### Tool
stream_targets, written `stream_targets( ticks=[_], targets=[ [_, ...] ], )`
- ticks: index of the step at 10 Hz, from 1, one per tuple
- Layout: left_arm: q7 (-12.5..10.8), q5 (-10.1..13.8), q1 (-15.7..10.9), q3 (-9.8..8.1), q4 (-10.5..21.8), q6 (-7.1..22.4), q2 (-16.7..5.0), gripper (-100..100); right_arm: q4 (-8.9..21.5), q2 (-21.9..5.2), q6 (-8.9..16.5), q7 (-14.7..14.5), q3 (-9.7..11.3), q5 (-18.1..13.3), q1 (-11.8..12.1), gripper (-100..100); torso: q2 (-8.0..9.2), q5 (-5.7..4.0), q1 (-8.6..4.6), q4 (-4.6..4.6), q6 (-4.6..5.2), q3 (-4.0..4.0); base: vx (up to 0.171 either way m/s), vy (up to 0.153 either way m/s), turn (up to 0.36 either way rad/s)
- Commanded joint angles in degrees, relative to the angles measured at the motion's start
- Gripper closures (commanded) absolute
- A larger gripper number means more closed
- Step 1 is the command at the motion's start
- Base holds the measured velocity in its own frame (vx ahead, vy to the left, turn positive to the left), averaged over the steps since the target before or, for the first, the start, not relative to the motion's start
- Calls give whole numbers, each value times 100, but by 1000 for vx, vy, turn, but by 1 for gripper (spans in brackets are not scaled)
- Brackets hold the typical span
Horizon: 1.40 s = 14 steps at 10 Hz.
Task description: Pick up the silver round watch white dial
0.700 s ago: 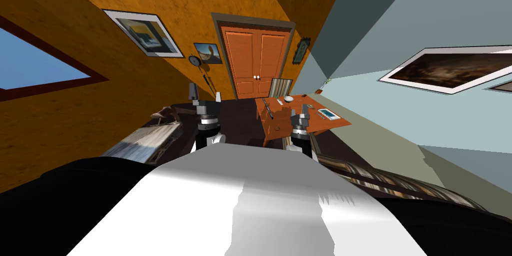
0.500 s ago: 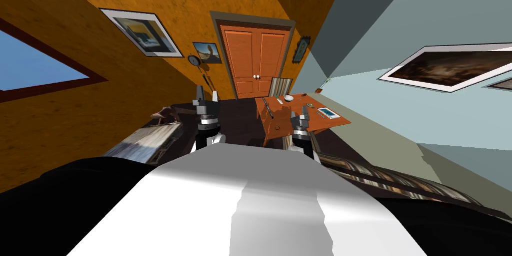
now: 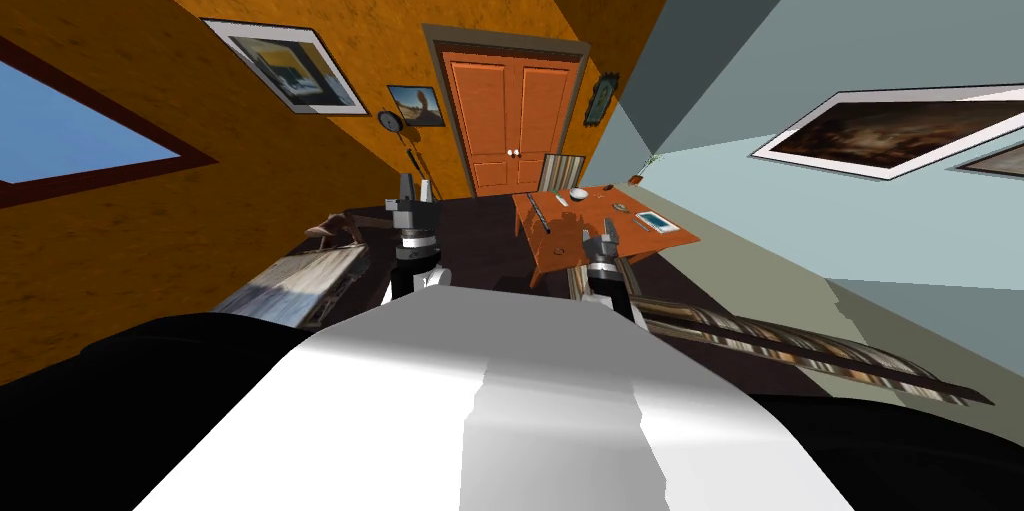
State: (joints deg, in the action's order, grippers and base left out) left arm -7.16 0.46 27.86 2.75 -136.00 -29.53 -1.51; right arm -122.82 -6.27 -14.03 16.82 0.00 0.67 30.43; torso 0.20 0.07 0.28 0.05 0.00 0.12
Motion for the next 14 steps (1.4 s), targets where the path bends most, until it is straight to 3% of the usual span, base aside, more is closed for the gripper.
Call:
stream_targets(
  ticks=[1,2,4,5,6,7,8,9,10,11,12,13,14],
  targets=[
    [0,0,0,0,0,0,0,0,92,-105,248,286,-149,181,30,-100,0,0,0,0,0,0,-44,73,-17],
    [0,0,0,0,0,0,0,0,92,-105,248,288,-149,181,30,-100,-1,-1,0,-1,1,-1,-36,64,-20],
    [0,0,0,0,0,0,0,0,329,-192,652,663,-375,497,74,-100,-3,-1,-2,-1,0,-3,-52,89,-35],
    [0,0,0,0,0,0,0,0,329,-192,682,772,-375,497,74,-100,1,1,9,0,1,0,-30,87,-28],
    [0,0,0,0,0,0,0,0,459,-225,913,973,-497,675,98,-100,-6,1,5,-1,0,-3,-34,84,-27],
    [0,0,0,0,0,0,0,0,459,-225,913,1036,-497,675,98,-100,-6,1,4,-2,0,-4,-24,70,-14],
    [0,0,0,0,0,0,0,0,598,-253,1153,1262,-624,864,123,-100,-11,0,-1,-2,-1,-6,-26,85,-24],
    [0,0,0,0,0,0,0,0,598,-253,1153,1313,-624,864,123,-100,-12,0,3,-3,-1,-7,-18,75,-16],
    [0,0,0,0,0,0,0,0,746,-279,1398,1528,-754,1063,151,-100,-13,0,0,-3,0,-8,-5,70,-29],
    [0,0,1,0,0,0,0,0,746,-279,1398,1601,-754,1063,151,-100,-17,-1,-2,-4,0,-10,-9,67,-18],
    [0,0,0,0,0,0,0,0,903,-303,1632,1832,-886,1272,181,-100,-17,0,-2,-4,0,-10,-14,88,-22],
    [0,0,0,0,0,0,0,0,903,-303,1647,1897,-886,1272,181,-100,-16,0,5,-4,0,-10,0,73,-20],
    [0,0,1,0,0,0,0,0,1068,-329,1890,2080,-1019,1489,213,-100,-20,1,0,-4,0,-11,12,92,-19]
  ],
)
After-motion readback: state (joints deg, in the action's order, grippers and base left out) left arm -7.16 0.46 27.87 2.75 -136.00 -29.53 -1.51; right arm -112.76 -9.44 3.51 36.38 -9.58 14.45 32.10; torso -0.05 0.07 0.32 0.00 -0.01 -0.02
